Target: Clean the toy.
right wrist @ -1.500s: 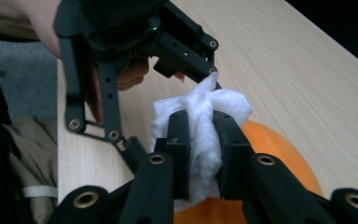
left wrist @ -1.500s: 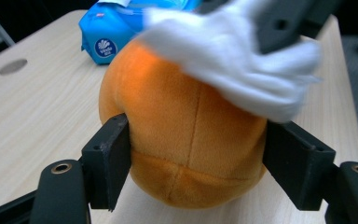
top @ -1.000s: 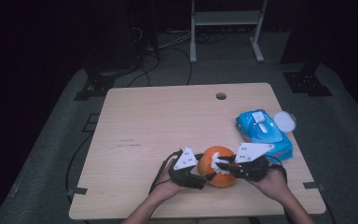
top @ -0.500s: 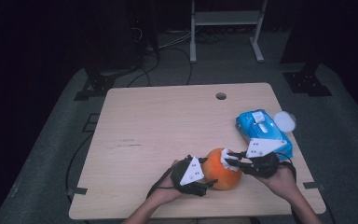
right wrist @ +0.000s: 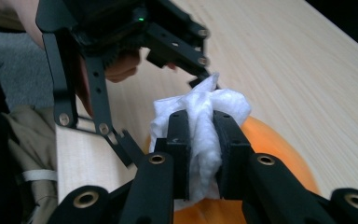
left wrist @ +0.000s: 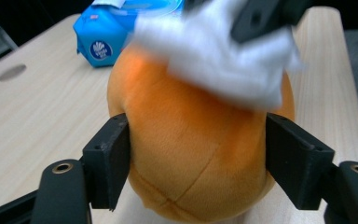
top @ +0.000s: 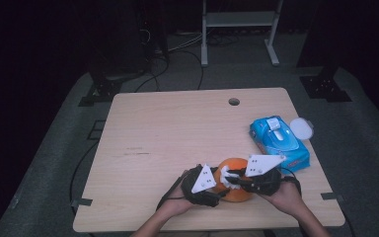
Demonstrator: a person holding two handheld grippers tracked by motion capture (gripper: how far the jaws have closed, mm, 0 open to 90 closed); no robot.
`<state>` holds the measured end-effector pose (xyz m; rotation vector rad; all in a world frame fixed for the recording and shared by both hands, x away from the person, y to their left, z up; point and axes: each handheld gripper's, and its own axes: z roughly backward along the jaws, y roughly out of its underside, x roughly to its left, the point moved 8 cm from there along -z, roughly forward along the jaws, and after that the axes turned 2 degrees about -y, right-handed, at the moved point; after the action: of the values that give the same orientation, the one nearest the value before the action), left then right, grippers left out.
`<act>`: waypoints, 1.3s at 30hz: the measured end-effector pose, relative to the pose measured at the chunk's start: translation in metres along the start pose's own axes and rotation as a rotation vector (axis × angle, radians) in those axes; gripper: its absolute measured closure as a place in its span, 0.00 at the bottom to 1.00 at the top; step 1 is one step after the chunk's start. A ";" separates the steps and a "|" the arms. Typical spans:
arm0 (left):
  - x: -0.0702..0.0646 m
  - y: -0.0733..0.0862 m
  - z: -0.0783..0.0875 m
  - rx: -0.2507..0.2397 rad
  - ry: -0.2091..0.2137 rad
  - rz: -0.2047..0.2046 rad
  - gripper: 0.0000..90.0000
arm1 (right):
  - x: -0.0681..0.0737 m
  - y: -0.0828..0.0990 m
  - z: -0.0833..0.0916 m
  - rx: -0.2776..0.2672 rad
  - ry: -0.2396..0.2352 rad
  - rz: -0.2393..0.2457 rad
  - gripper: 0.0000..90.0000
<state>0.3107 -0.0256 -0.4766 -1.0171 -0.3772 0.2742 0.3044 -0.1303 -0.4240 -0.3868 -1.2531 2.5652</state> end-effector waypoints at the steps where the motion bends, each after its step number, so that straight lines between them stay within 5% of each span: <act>1: 0.001 0.002 0.001 0.005 0.004 0.003 0.32 | -0.004 0.002 0.003 0.000 0.007 -0.006 0.86; 8: 0.001 -0.003 -0.001 -0.022 0.007 0.042 0.32 | -0.024 0.026 0.021 0.007 0.050 -0.095 0.86; 15: -0.007 -0.013 0.001 -0.031 0.005 0.015 0.32 | -0.006 0.002 0.013 -0.017 0.018 -0.022 0.86; 21: 0.004 -0.006 -0.006 -0.021 0.035 0.153 0.09 | -0.010 0.008 0.011 -0.004 0.005 -0.042 0.86; 24: 0.001 -0.007 -0.007 -0.027 0.053 0.133 0.15 | -0.003 0.003 0.004 0.000 0.001 -0.022 0.86; 25: -0.003 -0.008 -0.005 -0.020 0.033 0.071 0.18 | 0.000 0.002 0.001 0.002 -0.003 -0.015 0.86; 27: -0.003 -0.005 -0.003 -0.010 0.027 0.043 0.25 | 0.006 0.001 -0.006 0.018 -0.014 0.010 0.86; 34: 0.008 0.013 0.001 0.019 0.059 0.076 0.31 | -0.015 0.020 0.009 0.031 0.026 -0.050 0.86; 36: 0.011 0.011 0.001 0.012 0.070 0.111 0.24 | -0.023 0.032 0.012 0.032 0.034 -0.098 0.86; 39: 0.010 -0.005 0.002 -0.049 0.039 0.091 0.11 | -0.022 0.029 0.009 0.017 0.036 -0.101 0.86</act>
<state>0.3192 -0.0227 -0.4697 -1.0878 -0.3041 0.3277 0.3183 -0.1613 -0.4395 -0.3555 -1.2054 2.4714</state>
